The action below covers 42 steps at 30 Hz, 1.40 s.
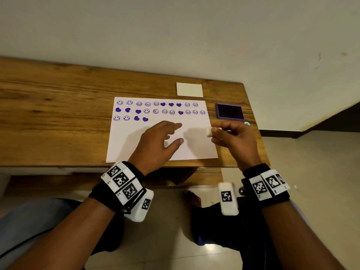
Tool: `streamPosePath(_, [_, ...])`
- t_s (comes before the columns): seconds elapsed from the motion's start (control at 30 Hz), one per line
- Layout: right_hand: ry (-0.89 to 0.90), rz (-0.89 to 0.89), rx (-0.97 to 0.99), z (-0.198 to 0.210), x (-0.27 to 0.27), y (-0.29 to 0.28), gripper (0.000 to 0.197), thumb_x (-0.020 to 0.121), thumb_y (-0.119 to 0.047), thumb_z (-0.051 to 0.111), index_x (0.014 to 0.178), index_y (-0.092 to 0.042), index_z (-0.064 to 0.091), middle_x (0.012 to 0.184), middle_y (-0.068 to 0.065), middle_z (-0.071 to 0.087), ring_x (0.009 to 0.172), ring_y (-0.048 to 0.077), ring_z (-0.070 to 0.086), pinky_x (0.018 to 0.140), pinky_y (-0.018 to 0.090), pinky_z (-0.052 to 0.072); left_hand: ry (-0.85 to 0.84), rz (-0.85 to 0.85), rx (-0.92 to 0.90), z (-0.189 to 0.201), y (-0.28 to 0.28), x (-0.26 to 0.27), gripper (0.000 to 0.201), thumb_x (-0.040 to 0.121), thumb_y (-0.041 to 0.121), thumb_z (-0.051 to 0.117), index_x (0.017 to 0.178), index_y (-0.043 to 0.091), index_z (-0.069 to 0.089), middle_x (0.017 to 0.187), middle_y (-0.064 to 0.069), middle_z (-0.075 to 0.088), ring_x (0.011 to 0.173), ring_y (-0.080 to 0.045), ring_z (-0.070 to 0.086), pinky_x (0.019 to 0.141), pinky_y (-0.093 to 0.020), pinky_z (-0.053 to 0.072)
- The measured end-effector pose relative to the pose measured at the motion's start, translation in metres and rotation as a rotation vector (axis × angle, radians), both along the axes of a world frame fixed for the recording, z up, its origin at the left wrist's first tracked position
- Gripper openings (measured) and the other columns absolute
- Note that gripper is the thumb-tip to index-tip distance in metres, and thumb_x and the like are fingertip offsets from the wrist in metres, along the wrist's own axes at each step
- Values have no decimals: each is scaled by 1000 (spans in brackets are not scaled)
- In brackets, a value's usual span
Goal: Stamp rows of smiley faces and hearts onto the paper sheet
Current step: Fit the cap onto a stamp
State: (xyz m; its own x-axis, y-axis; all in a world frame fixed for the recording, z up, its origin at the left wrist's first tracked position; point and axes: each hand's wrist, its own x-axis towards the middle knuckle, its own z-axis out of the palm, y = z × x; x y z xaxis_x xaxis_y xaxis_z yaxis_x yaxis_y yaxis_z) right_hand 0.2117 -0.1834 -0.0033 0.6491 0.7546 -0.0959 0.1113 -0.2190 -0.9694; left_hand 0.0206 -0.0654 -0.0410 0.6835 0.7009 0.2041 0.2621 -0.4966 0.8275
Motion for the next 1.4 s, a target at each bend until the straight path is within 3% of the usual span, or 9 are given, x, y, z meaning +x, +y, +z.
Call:
streamPosePath(0.2, [175, 149, 94, -10, -19, 16, 17, 88, 4, 66, 99, -6, 73, 91, 11, 75, 78, 20, 72, 71, 29, 59, -160, -13, -246, 9, -14, 12, 49, 83, 24, 73, 130, 17, 60, 119, 1, 66, 104, -10, 65, 88, -24, 56])
streamPosePath(0.43, [298, 167, 127, -14, -23, 17, 19, 89, 5, 63, 105, -2, 71, 91, 10, 74, 81, 21, 71, 70, 28, 58, -237, 11, -314, 12, -12, 12, 35, 82, 14, 74, 117, 11, 69, 104, 1, 71, 96, -9, 68, 87, -27, 56])
streamPosePath(0.57, [270, 219, 135, -16, -23, 17, 24, 85, 6, 67, 105, -7, 72, 93, 16, 72, 82, 22, 71, 73, 29, 58, -224, 36, -314, 13, -9, 10, 30, 82, 17, 74, 111, 12, 72, 98, 3, 72, 89, -7, 69, 82, -23, 56])
streamPosePath(0.73, [218, 285, 132, -9, -16, 16, 23, 84, 4, 67, 103, -8, 72, 85, 9, 76, 81, 21, 73, 74, 28, 59, -255, 82, -387, 18, -8, 11, 21, 75, 15, 80, 96, 16, 75, 83, 4, 75, 77, -8, 71, 75, -22, 57])
streamPosePath(0.9, [359, 42, 255, 1, 13, 9, 26, 83, -1, 67, 109, -2, 68, 103, 10, 76, 97, 23, 71, 75, 25, 58, -324, 184, -474, 20, 10, 9, 14, 77, 7, 76, 84, 19, 74, 78, 1, 75, 73, -12, 71, 74, -24, 57])
streamPosePath(1.0, [173, -63, 192, 9, 28, 4, 33, 78, -8, 75, 111, -5, 71, 100, 11, 76, 94, 26, 73, 79, 31, 59, -272, 169, -416, 18, 12, 6, 14, 77, 9, 76, 88, 16, 75, 80, 0, 75, 74, -12, 71, 75, -23, 57])
streamPosePath(1.13, [-222, -116, -22, 20, 46, 8, 25, 84, -12, 76, 109, -12, 74, 92, 6, 77, 84, 20, 74, 79, 33, 59, -213, 129, -315, 17, 3, 6, 17, 76, 13, 77, 93, 15, 75, 79, 2, 73, 73, -7, 69, 73, -19, 56])
streamPosePath(1.27, [-748, 52, -359, 37, 83, 41, 17, 88, -26, 73, 100, -15, 77, 88, 4, 74, 83, 20, 70, 81, 37, 57, -201, 145, -225, 15, 6, 5, 21, 75, 15, 77, 95, 15, 75, 82, 4, 72, 75, -7, 68, 72, -21, 58])
streamPosePath(1.4, [-987, 253, -640, 42, 108, 75, 24, 91, -30, 68, 102, -10, 75, 94, 10, 72, 86, 24, 63, 73, 30, 43, -201, 143, -172, 15, 12, 2, 22, 75, 16, 76, 97, 15, 74, 85, 5, 71, 77, -9, 68, 72, -26, 59])
